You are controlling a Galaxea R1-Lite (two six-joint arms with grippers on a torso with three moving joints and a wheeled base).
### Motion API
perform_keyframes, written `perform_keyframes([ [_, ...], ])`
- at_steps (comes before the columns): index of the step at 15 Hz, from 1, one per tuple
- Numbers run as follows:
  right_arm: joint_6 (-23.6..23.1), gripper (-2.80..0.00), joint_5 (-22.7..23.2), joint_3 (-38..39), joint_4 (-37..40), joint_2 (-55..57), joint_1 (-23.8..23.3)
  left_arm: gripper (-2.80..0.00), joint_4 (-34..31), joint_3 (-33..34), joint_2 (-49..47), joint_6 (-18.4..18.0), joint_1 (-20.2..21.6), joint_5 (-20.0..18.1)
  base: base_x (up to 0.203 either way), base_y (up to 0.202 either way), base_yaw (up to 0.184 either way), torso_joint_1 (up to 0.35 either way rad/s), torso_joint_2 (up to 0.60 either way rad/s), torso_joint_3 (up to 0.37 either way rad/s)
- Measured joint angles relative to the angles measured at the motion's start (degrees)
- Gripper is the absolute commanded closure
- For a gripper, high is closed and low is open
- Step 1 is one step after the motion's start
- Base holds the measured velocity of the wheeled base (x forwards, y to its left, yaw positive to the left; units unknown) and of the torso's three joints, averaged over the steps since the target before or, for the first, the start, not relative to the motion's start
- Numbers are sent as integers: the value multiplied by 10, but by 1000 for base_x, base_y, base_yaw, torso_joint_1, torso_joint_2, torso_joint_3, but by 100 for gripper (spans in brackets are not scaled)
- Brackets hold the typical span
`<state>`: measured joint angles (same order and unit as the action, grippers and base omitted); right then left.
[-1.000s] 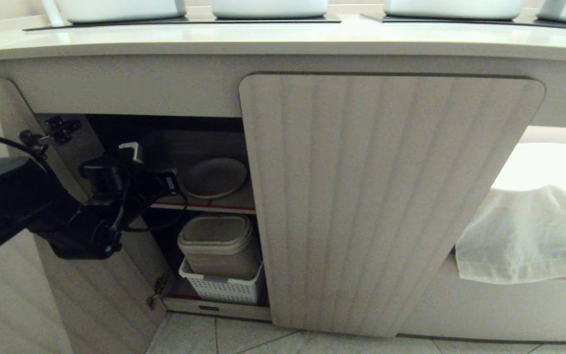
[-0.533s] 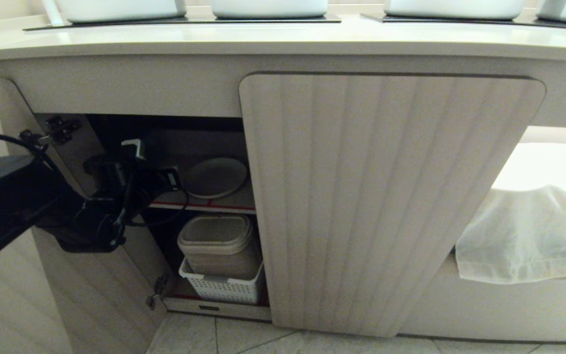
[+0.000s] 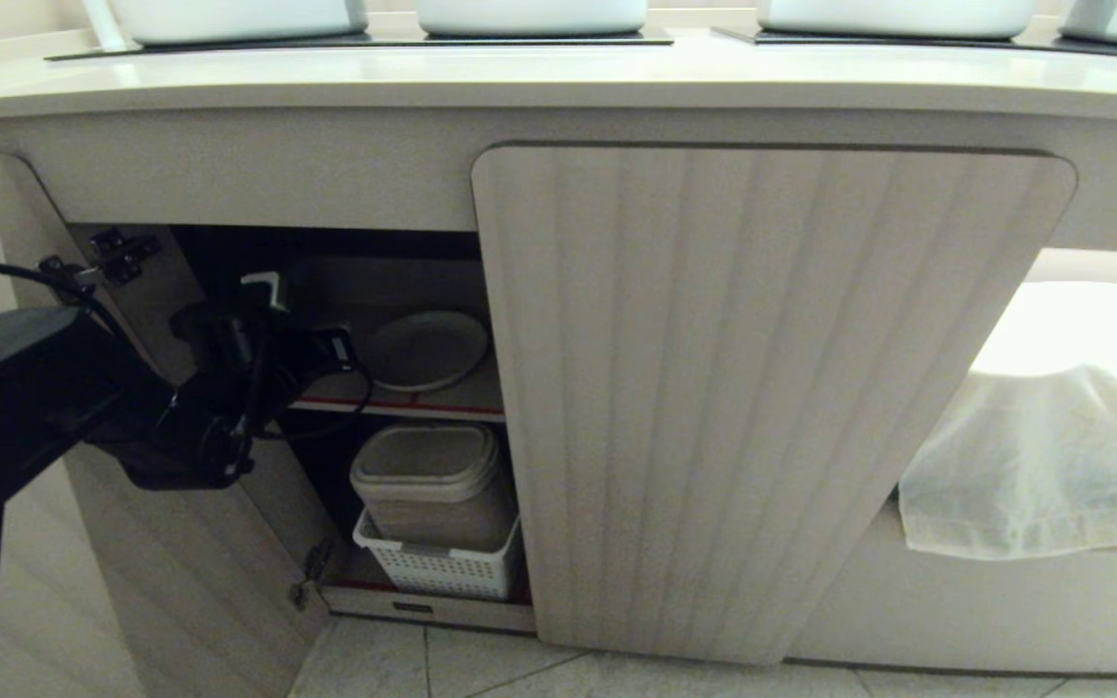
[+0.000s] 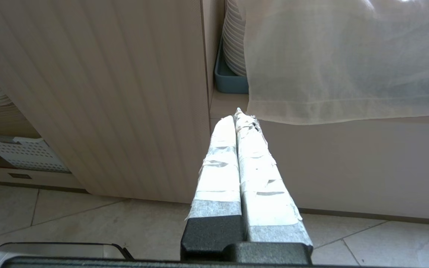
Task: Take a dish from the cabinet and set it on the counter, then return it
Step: Take the plate from the cabinet
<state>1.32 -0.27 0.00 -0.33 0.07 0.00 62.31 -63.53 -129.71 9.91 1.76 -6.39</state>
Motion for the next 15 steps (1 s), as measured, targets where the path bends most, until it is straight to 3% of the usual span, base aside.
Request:
perform_keyframes([
  [5,0,0,0,0,0,0,0,0,2,-3,-3,0,0,1,0,0,0,0,0,0],
  [6,0,0,0,0,0,0,0,-167,2,-3,-3,-1,0,1,0,0,0,0,0,0],
  [7,0,0,0,0,0,0,0,-280,2,-3,-3,0,0,2,0,0,0,0,0,0],
  [15,0,0,0,0,0,0,0,-280,8,-6,-4,-1,9,-1,0,0,0,0,0,0],
])
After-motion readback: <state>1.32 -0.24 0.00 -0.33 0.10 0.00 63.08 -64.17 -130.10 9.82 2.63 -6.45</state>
